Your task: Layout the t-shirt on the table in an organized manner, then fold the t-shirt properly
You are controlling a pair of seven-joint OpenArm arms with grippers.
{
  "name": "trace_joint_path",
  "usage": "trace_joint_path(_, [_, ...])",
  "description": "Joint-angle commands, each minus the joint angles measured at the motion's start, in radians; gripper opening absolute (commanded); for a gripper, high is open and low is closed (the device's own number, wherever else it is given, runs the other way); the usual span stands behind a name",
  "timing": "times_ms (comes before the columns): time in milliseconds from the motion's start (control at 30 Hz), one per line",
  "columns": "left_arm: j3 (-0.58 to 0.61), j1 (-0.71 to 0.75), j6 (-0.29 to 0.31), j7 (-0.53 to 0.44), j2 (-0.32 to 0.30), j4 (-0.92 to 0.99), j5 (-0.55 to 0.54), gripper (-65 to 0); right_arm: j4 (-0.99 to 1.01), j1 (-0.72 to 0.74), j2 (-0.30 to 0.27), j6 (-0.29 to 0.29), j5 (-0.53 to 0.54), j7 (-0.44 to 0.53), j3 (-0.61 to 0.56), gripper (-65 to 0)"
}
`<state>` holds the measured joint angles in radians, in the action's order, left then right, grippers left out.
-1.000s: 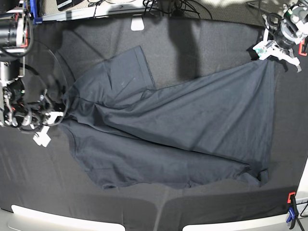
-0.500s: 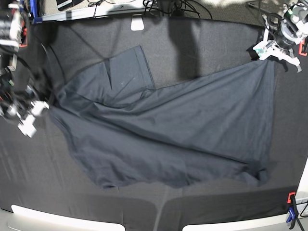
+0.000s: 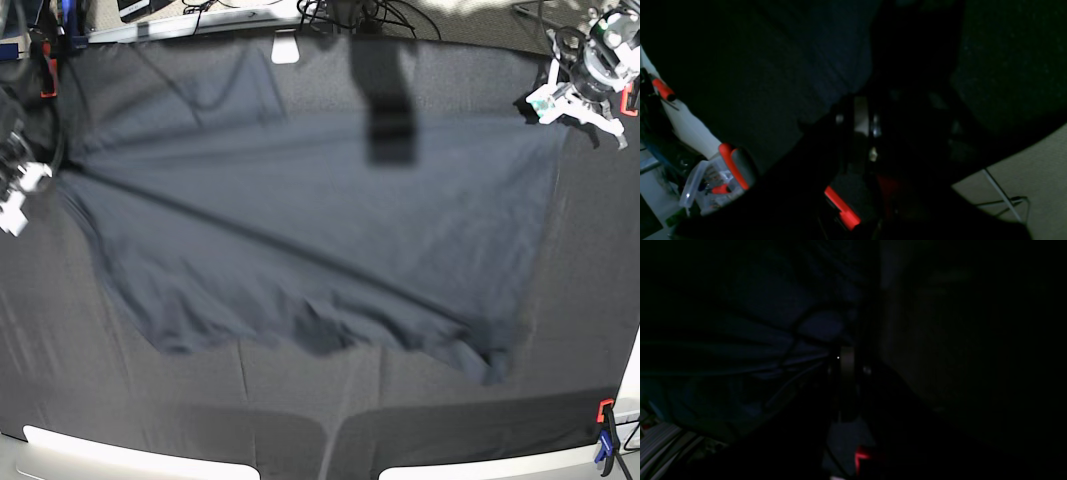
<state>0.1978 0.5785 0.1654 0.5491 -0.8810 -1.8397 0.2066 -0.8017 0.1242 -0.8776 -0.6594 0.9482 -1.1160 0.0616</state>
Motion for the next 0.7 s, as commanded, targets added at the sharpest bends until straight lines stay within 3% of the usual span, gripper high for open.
trace_joint_path(0, [-0.007, 0.003, -0.013, 0.008, -0.021, -0.013, 0.014, -65.0, -0.003, 0.005, -0.038, 0.001, -0.061, -0.019, 0.005, -65.0])
trace_joint_path(400, [-0.007, 0.003, -0.013, 0.030, -0.059, -0.026, 0.037, -65.0, -0.003, 0.009, -0.101, 0.002, -0.077, -0.018, 0.005, -65.0])
trace_joint_path(600, [-0.007, 0.003, -0.013, 0.044, -0.059, -0.093, 0.035, -65.0, -0.003, 0.015, -0.099, -0.011, 0.003, -0.019, 0.005, -65.0])
trace_joint_path(667, [-0.007, 0.003, -0.013, 0.046, -0.059, -0.143, 0.035, -55.5, -0.003, 0.026, -0.101, -0.014, 0.002, -0.019, 0.005, -65.0])
